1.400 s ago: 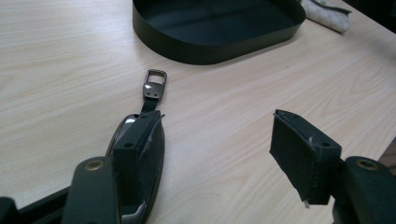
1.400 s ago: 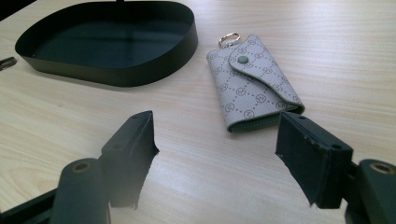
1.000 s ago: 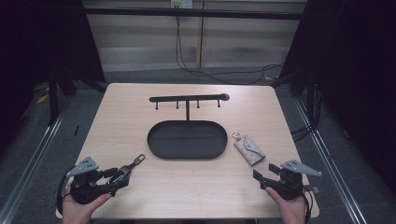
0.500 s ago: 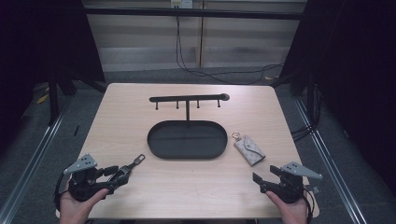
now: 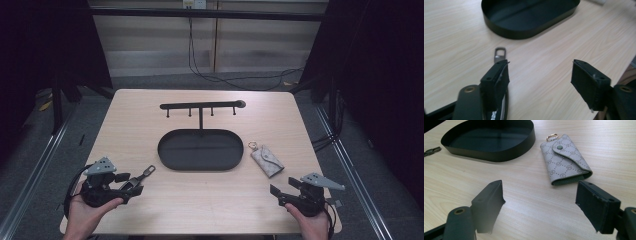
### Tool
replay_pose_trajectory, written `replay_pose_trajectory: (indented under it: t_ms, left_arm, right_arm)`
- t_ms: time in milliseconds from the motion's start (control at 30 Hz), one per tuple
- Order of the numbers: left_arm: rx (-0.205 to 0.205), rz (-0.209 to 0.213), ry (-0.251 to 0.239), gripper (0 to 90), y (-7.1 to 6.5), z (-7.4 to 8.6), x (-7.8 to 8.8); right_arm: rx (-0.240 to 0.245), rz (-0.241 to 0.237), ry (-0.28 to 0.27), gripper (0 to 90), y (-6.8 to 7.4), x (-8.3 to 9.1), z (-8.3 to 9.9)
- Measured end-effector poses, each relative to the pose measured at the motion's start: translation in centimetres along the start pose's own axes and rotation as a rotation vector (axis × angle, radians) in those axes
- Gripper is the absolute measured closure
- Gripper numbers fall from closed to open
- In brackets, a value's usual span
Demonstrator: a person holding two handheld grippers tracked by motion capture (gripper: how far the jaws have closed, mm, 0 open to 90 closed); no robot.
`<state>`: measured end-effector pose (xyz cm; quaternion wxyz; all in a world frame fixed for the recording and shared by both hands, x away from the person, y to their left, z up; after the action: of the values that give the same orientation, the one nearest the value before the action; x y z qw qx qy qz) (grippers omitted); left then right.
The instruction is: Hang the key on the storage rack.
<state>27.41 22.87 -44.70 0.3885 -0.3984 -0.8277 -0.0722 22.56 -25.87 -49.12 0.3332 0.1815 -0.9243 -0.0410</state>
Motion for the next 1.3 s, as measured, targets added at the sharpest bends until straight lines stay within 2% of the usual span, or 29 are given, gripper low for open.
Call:
replay_pose_trajectory:
  t_ms: [200, 233, 333, 533, 567, 833, 867, 900, 1067, 1133, 1267, 1300]
  left_arm:
    - [-0.022, -0.009, 0.034, 36.6, 0.1, -0.9, 0.0]
    - [-0.025, -0.028, 0.063, 36.6, 0.2, -1.0, -0.1]
    - [-0.034, -0.048, 0.095, 36.5, 0.5, -1.5, -0.1]
    - [-0.013, -0.058, 0.113, 36.5, 1.3, -1.9, -0.2]
    - [-0.017, -0.063, 0.134, 36.5, 1.5, -2.0, -0.4]
    - [-0.01, -0.085, 0.195, 41.1, 2.3, -2.0, -1.0]
    - [-0.004, -0.118, 0.22, 41.1, 2.7, -2.1, -1.1]
    - [-0.015, -0.107, 0.238, 41.1, 2.8, -2.1, -1.2]
    - [-0.031, -0.11, 0.28, 44.0, 3.4, -2.4, -1.7]
    - [-0.012, -0.141, 0.282, 44.4, 4.1, -2.7, -2.2]
    - [-0.018, -0.122, 0.31, 46.8, 4.5, -2.9, -2.7]
    - [-0.028, -0.096, 0.323, 48.2, 4.6, -3.0, -3.1]
  right_arm:
    - [-0.017, -0.006, 0.001, 21.8, -0.1, -0.1, -0.1]
    - [-0.017, -0.006, 0.001, 21.8, -0.1, -0.1, -0.1]
    - [-0.014, -0.006, -0.005, 21.8, -0.1, 0.0, -0.1]
    - [-0.006, -0.008, -0.001, 21.8, 0.0, 0.0, 0.0]
    - [-0.003, -0.005, -0.002, 21.8, 0.0, 0.0, 0.0]
    - [0.002, -0.007, 0.001, 21.8, 0.0, 0.0, 0.0]
    - [0.001, -0.01, 0.003, 21.9, 0.0, -0.1, 0.0]
    - [-0.001, -0.009, 0.003, 21.9, 0.0, -0.1, 0.0]
    - [0.0, -0.008, 0.007, 22.2, 0.0, -0.1, 0.0]
    - [0.001, -0.007, 0.013, 22.2, 0.0, -0.1, 0.0]
    - [-0.001, -0.005, 0.009, 23.3, 0.0, -0.1, 0.0]
    - [-0.003, -0.005, 0.011, 23.4, 0.0, -0.2, 0.0]
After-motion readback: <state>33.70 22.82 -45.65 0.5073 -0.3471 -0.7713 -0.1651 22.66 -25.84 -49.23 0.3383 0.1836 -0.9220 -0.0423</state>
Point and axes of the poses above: each handheld gripper's, and its own axes: x roughly backward along the jaws, z roughly out of its underside, y roughly to its left, the point moved 5 cm from there along -x, roughly forward along the jaws, and after that the axes turned 3 degrees about y, right-handed, at the moved point
